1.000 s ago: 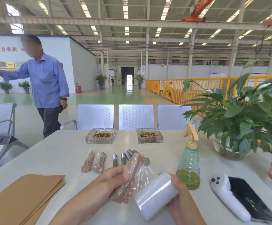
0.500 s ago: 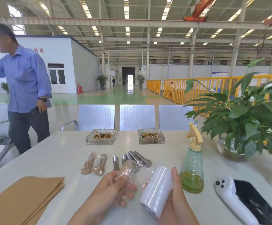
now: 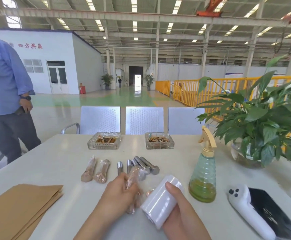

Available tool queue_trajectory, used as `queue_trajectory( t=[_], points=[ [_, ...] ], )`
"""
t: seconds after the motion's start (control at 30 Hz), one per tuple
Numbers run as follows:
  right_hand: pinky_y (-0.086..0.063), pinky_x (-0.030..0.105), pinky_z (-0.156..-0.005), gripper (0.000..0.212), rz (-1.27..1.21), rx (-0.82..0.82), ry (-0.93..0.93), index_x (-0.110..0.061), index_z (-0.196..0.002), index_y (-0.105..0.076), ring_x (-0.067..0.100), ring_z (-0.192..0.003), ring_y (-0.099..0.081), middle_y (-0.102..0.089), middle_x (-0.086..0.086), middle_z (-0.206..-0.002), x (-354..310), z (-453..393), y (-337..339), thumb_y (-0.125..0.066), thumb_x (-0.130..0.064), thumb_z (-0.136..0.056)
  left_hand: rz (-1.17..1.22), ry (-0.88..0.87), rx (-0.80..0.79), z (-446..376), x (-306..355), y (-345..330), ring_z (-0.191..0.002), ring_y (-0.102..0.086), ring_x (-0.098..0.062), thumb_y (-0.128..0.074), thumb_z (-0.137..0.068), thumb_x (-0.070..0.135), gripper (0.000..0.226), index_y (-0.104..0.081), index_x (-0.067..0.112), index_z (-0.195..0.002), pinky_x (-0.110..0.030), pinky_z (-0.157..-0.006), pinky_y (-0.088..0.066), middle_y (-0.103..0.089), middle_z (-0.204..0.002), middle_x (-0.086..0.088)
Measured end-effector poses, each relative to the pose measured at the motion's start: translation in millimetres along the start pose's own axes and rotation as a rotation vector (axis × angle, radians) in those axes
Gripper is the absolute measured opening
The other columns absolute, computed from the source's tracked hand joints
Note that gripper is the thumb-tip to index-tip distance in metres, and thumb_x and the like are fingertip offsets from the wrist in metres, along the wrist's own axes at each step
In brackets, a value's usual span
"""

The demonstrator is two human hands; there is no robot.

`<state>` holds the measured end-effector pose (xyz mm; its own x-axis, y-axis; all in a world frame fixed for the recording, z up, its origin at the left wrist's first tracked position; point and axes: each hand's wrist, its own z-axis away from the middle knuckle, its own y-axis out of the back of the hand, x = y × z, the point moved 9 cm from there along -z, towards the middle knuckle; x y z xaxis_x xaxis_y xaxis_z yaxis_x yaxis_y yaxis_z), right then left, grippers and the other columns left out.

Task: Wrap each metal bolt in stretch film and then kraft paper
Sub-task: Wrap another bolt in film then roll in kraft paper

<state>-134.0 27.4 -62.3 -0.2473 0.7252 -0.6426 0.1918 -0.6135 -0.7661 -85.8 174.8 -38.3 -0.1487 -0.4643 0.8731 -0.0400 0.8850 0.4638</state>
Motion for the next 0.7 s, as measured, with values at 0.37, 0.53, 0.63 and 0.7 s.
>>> queue_trajectory(
  t=[0.37, 0.53, 0.63, 0.7],
  points=[
    [-0.059, 0.042, -0.089, 0.051, 0.061, -0.111, -0.016, 0.003, -0.124, -0.071, 0.037, -0.109, -0.071, -0.071, 0.026, -0.115, 3, 9, -18, -0.084, -0.023, -0.082, 0.408, 0.244, -0.093, 1, -13, -6, -0.042, -0.044, -0.022, -0.063, -0.087, 0.030, 0.024, -0.067, 0.008, -0.077, -0.026, -0.042, -0.028, -0.057, -0.062, -0.011],
    [-0.063, 0.044, -0.064, 0.058, 0.098, 0.004, 0.005, 0.007, -0.127, -0.065, 0.038, -0.088, -0.076, -0.071, 0.029, -0.106, -2, 6, 0, -0.082, -0.007, -0.073, 0.475, 0.222, -0.148, 2, -17, -2, -0.064, -0.063, -0.024, -0.053, -0.104, 0.030, 0.033, -0.073, 0.005, -0.094, -0.029, -0.057, -0.045, -0.077, -0.086, -0.012],
    [-0.063, 0.046, -0.062, 0.056, 0.035, -0.009, -0.015, 0.006, -0.124, -0.067, 0.040, -0.092, -0.076, -0.071, 0.028, -0.118, -1, 8, -7, -0.076, -0.012, -0.072, 0.381, 0.091, -0.179, 5, -14, -2, -0.072, -0.068, -0.026, -0.059, -0.103, 0.027, 0.027, -0.067, 0.001, -0.104, -0.029, -0.065, -0.050, -0.077, -0.092, -0.016],
    [-0.063, 0.046, -0.063, 0.052, 0.051, -0.026, -0.030, 0.004, -0.126, -0.067, 0.038, -0.096, -0.076, -0.069, 0.027, -0.126, 1, 9, -11, -0.076, 0.002, -0.075, 0.389, 0.067, -0.166, 4, -12, -1, -0.064, -0.066, -0.029, -0.064, -0.100, 0.020, 0.021, -0.063, -0.001, -0.102, -0.028, -0.054, -0.050, -0.074, -0.090, -0.021]
  ],
)
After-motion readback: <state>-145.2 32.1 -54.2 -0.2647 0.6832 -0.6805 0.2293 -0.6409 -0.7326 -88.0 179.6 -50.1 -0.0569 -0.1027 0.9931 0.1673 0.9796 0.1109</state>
